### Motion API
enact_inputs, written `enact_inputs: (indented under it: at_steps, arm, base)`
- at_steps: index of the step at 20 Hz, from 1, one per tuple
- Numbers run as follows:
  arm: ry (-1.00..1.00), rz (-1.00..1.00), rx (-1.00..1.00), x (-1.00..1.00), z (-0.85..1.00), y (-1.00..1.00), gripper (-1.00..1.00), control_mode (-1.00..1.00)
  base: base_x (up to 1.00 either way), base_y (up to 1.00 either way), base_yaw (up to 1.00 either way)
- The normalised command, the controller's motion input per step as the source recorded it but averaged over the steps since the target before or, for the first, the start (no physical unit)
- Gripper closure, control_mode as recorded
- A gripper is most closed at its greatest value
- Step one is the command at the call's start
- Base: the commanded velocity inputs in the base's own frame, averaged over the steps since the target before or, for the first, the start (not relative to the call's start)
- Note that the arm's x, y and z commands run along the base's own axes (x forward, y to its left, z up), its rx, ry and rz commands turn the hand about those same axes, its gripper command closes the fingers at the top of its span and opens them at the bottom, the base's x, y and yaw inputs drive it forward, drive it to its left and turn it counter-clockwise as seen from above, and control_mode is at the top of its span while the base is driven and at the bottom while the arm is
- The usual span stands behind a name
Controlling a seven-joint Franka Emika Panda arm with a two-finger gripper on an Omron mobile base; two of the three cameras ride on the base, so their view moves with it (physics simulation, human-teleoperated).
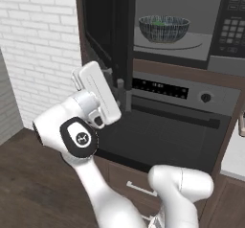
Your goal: Pick the broccoli from the sink and place it in the bowl. Then pick the bowl and place it in the microwave. Then close the microwave door and press the start button.
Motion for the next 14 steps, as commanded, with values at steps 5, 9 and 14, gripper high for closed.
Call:
enact_inputs:
  at_steps: [5,9,14]
  arm:
    - [0.00,0.00,0.13,-0.10,0.75,-0.60,-1.00,-1.00]
    - [0.02,-0.03,0.14,-0.09,0.74,-0.68,-1.00,-1.00]
    - [0.07,-0.11,0.18,0.00,0.67,-0.55,-1.00,-1.00]
  base:
    - [0.00,0.00,0.00]
    - [0.00,0.00,0.00]
    - [0.00,0.00,0.00]
